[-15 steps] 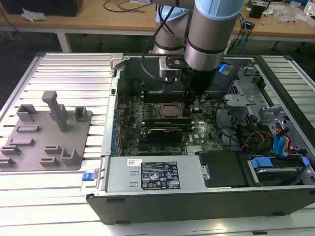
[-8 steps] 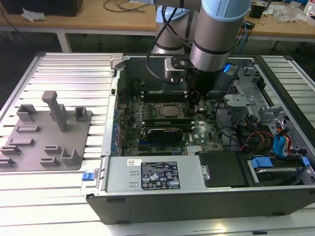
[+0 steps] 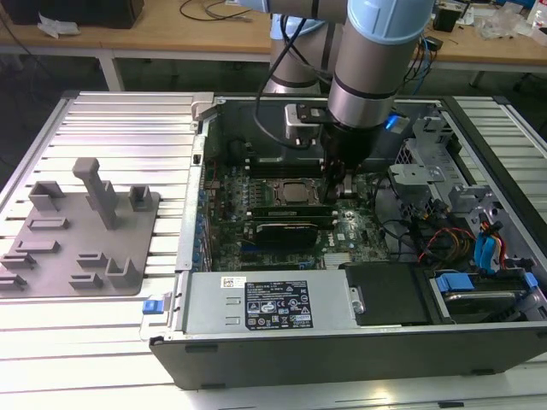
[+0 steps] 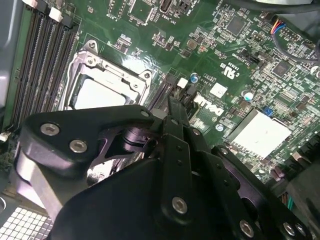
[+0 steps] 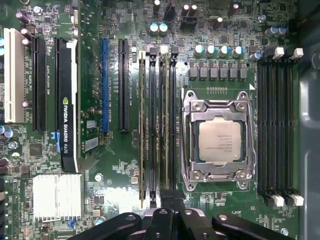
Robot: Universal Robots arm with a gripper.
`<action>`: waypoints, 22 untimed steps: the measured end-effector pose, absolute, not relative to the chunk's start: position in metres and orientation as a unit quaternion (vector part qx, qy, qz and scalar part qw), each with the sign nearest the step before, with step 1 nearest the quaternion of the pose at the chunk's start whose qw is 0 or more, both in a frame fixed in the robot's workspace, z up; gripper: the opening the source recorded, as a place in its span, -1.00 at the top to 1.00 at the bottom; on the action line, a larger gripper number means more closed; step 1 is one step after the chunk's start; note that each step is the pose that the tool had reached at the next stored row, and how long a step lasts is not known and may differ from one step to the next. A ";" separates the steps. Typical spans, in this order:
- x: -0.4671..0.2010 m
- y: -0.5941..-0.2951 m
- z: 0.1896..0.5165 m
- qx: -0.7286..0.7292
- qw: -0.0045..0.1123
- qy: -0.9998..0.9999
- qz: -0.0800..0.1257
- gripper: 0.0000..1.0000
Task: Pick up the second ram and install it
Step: 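Press down the second ram until it locks into place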
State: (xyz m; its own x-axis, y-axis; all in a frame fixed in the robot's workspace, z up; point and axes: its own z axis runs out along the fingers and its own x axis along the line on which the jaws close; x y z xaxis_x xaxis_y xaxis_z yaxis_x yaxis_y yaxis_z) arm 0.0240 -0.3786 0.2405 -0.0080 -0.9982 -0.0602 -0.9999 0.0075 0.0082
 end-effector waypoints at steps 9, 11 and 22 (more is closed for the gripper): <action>0.024 -0.379 0.229 -0.704 0.018 0.710 0.024 0.84; 0.024 -0.379 0.229 -0.704 0.018 0.710 0.024 0.84; 0.024 -0.379 0.246 -0.704 0.019 0.710 0.024 0.84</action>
